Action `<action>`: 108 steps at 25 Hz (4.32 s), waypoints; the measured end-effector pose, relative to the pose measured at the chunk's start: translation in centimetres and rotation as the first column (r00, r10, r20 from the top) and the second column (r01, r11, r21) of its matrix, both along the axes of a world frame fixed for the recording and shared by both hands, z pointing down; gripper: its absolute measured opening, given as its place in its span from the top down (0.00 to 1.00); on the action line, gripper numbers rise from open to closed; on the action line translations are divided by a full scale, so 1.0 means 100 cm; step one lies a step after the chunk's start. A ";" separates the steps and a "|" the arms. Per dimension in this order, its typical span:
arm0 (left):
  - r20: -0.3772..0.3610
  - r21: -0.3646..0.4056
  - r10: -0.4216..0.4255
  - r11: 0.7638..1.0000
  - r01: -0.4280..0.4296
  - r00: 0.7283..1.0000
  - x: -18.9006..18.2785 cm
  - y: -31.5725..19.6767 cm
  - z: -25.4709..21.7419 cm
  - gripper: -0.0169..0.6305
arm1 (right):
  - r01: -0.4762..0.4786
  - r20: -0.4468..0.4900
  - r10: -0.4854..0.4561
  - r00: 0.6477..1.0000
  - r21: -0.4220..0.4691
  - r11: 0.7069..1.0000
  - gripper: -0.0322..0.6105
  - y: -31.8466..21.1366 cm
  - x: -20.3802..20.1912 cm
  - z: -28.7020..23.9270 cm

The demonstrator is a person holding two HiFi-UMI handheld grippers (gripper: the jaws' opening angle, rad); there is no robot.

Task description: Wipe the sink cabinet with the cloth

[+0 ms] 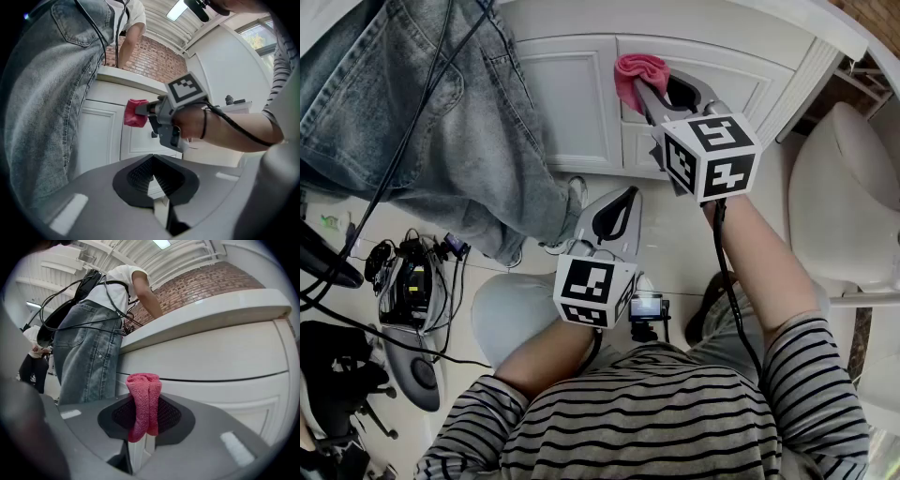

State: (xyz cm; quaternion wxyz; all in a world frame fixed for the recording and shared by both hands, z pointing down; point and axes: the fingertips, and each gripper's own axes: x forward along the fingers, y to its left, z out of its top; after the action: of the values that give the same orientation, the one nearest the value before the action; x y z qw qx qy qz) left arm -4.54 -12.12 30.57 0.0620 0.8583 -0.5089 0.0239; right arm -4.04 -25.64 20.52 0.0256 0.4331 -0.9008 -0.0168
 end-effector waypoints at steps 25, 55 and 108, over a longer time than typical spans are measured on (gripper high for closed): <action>-0.016 -0.056 0.023 0.998 -0.024 1.000 0.008 -0.008 0.015 0.97 | -0.462 0.004 0.462 0.887 -0.011 0.887 0.81 -0.014 0.265 -0.007; 0.033 -0.033 0.013 0.999 -0.012 0.999 0.004 -0.011 0.015 0.97 | -0.298 -0.134 0.292 0.947 -0.027 0.954 0.81 -0.032 0.166 0.049; -0.032 -0.030 -0.006 1.000 0.005 0.999 -0.001 -0.004 0.006 0.97 | -0.057 -0.156 0.043 0.987 -0.091 0.994 0.81 -0.007 0.016 0.185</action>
State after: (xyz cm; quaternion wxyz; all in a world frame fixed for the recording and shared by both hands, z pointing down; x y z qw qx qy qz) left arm -4.64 -12.57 31.13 0.0833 0.8560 -0.5099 0.0175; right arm -2.41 -26.34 39.03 0.1162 0.4513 -0.8848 -0.0067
